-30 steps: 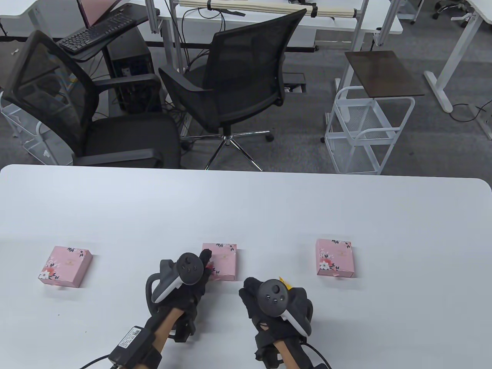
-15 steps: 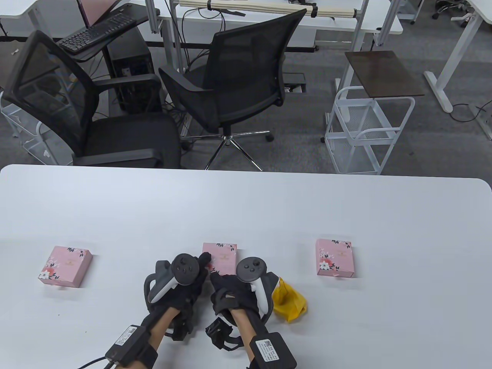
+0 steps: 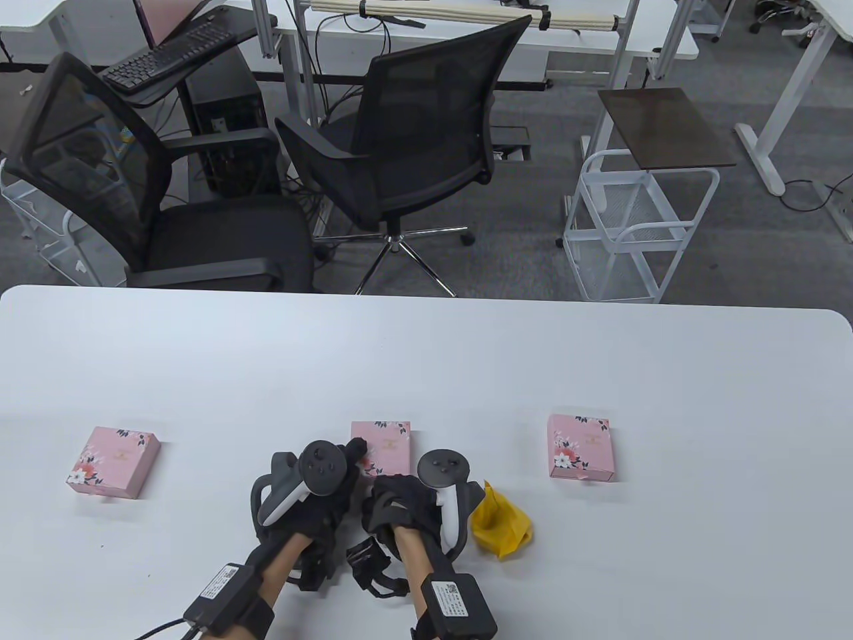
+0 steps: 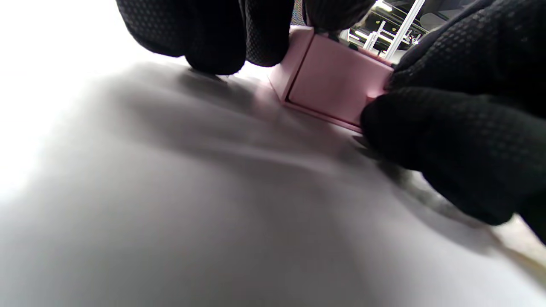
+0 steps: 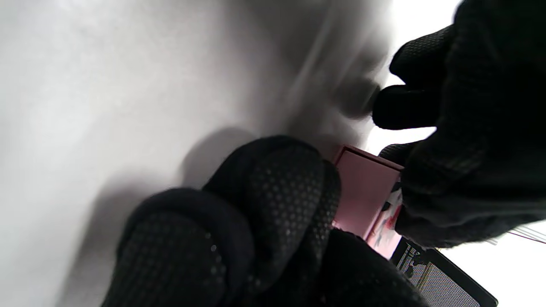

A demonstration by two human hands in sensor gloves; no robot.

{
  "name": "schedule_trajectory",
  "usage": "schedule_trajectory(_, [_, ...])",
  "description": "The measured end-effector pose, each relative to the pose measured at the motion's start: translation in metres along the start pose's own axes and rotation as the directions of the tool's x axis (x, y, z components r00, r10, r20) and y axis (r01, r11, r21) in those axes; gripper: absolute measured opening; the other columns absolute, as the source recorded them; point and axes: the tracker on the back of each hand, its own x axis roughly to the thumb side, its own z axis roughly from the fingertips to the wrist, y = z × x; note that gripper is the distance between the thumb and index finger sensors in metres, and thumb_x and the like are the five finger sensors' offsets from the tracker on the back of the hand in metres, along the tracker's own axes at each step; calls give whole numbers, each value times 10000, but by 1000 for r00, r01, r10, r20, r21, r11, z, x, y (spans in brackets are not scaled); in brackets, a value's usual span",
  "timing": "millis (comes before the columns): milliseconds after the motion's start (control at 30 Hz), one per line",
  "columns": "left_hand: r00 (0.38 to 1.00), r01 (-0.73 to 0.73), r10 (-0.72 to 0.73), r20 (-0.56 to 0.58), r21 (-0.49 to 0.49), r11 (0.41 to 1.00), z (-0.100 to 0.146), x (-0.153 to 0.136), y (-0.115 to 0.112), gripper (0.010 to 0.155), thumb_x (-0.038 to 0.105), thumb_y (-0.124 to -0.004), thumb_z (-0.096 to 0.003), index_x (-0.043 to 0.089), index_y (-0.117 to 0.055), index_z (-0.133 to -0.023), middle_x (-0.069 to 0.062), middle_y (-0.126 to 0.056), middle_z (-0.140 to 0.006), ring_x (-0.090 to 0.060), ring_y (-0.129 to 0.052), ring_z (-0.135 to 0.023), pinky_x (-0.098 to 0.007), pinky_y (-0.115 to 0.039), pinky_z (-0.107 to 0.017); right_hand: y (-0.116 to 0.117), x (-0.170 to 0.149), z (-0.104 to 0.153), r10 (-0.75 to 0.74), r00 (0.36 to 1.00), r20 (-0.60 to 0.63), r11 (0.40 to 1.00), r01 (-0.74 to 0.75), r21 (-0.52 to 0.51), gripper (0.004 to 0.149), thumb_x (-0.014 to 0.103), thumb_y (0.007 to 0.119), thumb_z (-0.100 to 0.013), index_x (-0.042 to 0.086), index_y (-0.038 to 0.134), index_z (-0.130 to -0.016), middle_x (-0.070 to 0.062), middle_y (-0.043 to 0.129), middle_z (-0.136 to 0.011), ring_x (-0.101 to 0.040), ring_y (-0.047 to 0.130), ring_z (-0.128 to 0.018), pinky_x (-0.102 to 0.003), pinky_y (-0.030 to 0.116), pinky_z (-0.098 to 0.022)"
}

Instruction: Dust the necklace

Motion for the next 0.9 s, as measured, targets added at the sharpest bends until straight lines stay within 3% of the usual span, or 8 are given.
schedule_trajectory(500, [1000, -4, 4, 8, -15, 1000, -1, 0, -1, 529, 417, -572, -637, 343, -466, -1150, -42, -601, -1192, -360, -703, -963, -550, -665, -687, 1, -11, 28, 117, 992, 36, 993, -118, 12, 401, 291, 760, -659, -51, 806, -862, -119, 987, -620, -237, 1051, -362, -346, 907, -285])
schedule_trajectory(900, [1000, -7, 7, 5, -42, 999, -1, 0, 0, 535, 433, -567, -640, 343, -459, -1156, -37, -592, -1204, -371, -691, -968, -555, -654, -690, -2, -30, 51, 84, 996, 17, 990, -86, 111, 394, 289, 759, -660, -49, 810, -857, -127, 992, -618, -249, 1053, -364, -352, 907, -287])
